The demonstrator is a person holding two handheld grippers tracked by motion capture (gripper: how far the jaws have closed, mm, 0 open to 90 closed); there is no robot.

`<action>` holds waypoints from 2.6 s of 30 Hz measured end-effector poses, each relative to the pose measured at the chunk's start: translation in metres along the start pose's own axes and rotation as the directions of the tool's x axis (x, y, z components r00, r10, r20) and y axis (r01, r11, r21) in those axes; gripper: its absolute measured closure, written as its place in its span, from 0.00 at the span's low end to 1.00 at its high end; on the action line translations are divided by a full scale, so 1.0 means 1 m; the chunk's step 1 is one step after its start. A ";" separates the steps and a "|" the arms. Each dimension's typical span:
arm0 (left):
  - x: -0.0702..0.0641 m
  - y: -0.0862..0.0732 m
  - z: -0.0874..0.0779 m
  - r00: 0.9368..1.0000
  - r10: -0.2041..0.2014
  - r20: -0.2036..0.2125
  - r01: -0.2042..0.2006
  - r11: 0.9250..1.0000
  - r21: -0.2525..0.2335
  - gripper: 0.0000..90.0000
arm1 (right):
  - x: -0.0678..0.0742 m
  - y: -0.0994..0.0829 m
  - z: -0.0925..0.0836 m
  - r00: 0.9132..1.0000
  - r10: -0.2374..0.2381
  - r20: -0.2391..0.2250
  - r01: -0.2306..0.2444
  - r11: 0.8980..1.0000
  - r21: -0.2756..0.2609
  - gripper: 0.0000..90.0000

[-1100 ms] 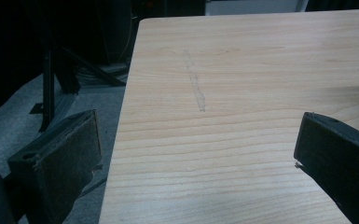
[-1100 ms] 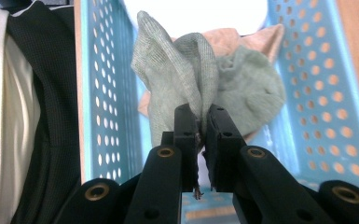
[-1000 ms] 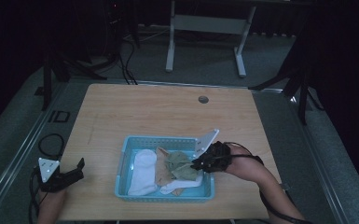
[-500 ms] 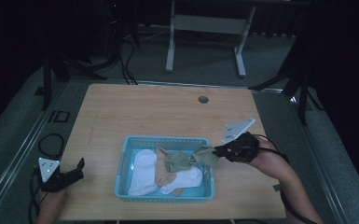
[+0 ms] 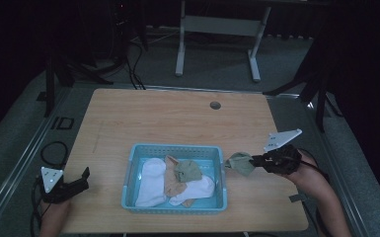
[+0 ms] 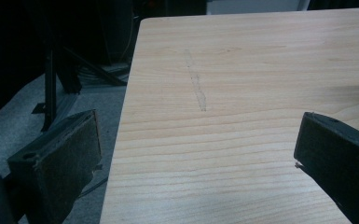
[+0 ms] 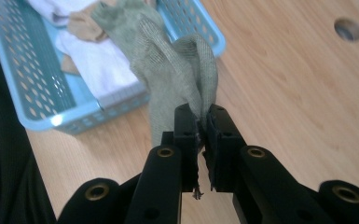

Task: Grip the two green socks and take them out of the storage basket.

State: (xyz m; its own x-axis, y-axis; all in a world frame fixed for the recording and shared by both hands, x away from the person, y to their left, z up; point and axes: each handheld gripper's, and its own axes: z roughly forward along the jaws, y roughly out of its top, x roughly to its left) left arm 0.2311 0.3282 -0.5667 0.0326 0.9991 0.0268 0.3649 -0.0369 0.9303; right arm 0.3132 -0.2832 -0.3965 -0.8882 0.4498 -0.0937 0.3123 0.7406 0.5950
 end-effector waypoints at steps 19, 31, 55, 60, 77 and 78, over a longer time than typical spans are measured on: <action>0.000 0.000 0.000 1.000 0.002 0.000 -0.002 1.000 -0.003 0.00 | -0.001 -0.063 0.055 0.989 0.117 -0.084 -0.108 0.988 0.106 0.93; 0.000 0.000 0.000 1.000 0.005 0.000 -0.005 1.000 -0.003 0.00 | -0.002 -0.079 0.078 0.982 0.157 -0.105 -0.140 0.977 0.160 0.92; 0.000 0.000 0.000 1.000 0.008 0.000 -0.008 1.000 -0.002 0.00 | -0.006 -0.022 0.053 0.993 0.085 -0.076 -0.077 0.992 0.101 0.60; 0.000 0.000 0.000 1.000 0.008 0.001 -0.008 1.000 -0.001 0.00 | 0.000 -0.003 0.057 0.995 0.035 -0.091 -0.027 0.996 0.086 0.57; 0.000 0.000 0.000 1.000 0.007 0.003 -0.007 1.000 0.000 0.00 | 0.018 0.040 0.081 0.988 -0.093 -0.121 0.103 0.992 0.078 0.55; 0.000 0.000 0.000 1.000 0.007 0.003 -0.007 1.000 0.000 0.00 | 0.019 0.042 0.083 0.988 -0.095 -0.124 0.105 0.992 0.075 0.55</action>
State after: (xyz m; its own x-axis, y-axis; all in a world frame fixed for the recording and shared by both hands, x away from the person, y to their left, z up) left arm 0.2310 0.3280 -0.5667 0.0385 0.9987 0.0324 0.3648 -0.0442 0.9301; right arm 0.3374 -0.2027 -0.4394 -0.9489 0.3115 -0.0499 0.2417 0.8193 0.5199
